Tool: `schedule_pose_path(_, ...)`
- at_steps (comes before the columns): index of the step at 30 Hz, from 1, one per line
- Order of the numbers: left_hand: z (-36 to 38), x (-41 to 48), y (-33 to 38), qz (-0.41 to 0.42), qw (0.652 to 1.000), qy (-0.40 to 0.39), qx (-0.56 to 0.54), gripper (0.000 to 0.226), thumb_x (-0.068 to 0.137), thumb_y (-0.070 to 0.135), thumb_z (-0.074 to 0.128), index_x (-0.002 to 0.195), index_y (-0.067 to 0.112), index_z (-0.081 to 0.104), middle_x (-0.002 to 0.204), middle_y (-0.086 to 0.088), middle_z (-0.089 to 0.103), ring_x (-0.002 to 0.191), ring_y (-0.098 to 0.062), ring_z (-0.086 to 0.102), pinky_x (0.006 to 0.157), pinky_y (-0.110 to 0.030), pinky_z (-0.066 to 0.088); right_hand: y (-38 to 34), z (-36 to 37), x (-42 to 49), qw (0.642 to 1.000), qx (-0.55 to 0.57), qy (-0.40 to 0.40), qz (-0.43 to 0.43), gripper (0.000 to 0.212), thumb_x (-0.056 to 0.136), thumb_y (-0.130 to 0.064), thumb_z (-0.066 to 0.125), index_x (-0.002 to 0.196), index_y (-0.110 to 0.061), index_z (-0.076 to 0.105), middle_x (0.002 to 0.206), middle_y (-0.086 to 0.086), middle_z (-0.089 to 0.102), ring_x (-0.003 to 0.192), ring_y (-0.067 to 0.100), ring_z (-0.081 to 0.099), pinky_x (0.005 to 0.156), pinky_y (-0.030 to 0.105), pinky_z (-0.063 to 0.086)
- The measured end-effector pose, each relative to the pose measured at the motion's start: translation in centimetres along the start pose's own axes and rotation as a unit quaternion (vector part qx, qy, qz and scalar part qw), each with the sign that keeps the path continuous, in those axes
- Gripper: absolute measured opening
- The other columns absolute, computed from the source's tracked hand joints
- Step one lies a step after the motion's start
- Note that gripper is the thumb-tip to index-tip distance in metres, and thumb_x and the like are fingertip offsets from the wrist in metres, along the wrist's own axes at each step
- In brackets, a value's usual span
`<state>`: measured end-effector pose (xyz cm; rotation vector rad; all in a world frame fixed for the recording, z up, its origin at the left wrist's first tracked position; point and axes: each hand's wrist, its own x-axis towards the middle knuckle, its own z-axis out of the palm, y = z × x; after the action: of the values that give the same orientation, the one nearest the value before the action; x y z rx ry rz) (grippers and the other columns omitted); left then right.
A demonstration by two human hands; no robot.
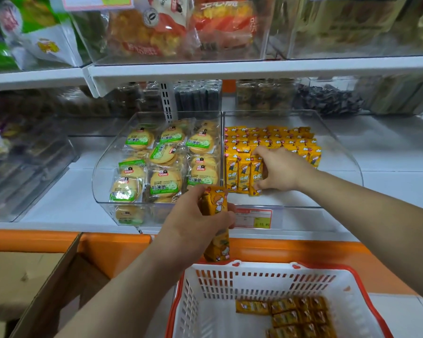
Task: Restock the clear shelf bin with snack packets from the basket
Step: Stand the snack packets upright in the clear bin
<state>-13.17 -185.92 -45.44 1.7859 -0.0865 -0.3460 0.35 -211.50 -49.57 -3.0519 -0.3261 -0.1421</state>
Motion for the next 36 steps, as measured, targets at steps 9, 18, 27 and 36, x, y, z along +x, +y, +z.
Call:
schedule_pose_path(9, 0.1, 0.4, -0.1, -0.014, 1.000, 0.009, -0.024, 0.030, 0.088, 0.016, 0.076, 0.114, 0.023, 0.061, 0.091, 0.004, 0.080, 0.086, -0.013, 0.077, 0.079, -0.037, 0.063, -0.9, -0.3, 1.0, 0.980, -0.187, 0.065, -0.020, 0.078, 0.067, -0.074, 0.071, 0.118, -0.025, 0.037, 0.078, -0.001, 0.065, 0.066, 0.026, 0.057, 0.045, 0.025, 0.025)
schedule_pose_path(18, 0.7, 0.5, 0.9, -0.029, 0.996, 0.049, -0.071, 0.040, 0.087, 0.020, 0.078, 0.122, 0.014, 0.060, 0.104, -0.004, 0.079, 0.091, -0.019, 0.078, 0.087, -0.051, 0.062, -1.9, -1.3, -0.2, 0.982, -0.181, 0.041, 0.021, 0.082, 0.068, -0.072, 0.071, 0.120, -0.021, 0.035, 0.068, -0.005, 0.050, 0.065, 0.026, 0.054, 0.044, 0.026, 0.026)
schedule_pose_path(27, 0.9, -0.5, 2.3, 0.014, 0.998, 0.032, -0.048, 0.021, 0.087, 0.027, 0.077, 0.100, 0.012, 0.072, 0.096, -0.009, 0.078, 0.094, -0.027, 0.075, 0.092, -0.054, 0.059, -3.4, -6.8, -10.0, 0.977, 0.193, 0.074, 0.041, 0.027, 0.079, -0.053, 0.074, 0.093, -0.036, 0.058, 0.071, -0.017, 0.067, 0.068, -0.003, 0.061, 0.057, 0.026, 0.046)
schedule_pose_path(36, 3.4, -1.7, 2.5, 0.049, 0.990, -0.002, -0.134, 0.019, 0.093, 0.026, 0.072, 0.092, 0.008, 0.065, 0.069, 0.003, 0.070, 0.072, -0.016, 0.073, 0.065, -0.025, 0.057, -8.8, -7.0, -17.3, 0.802, 0.595, -0.043, 0.029, 0.045, 0.081, -0.023, 0.079, 0.120, -0.028, 0.057, 0.095, 0.001, 0.070, 0.080, 0.024, 0.074, 0.061, 0.034, 0.058)
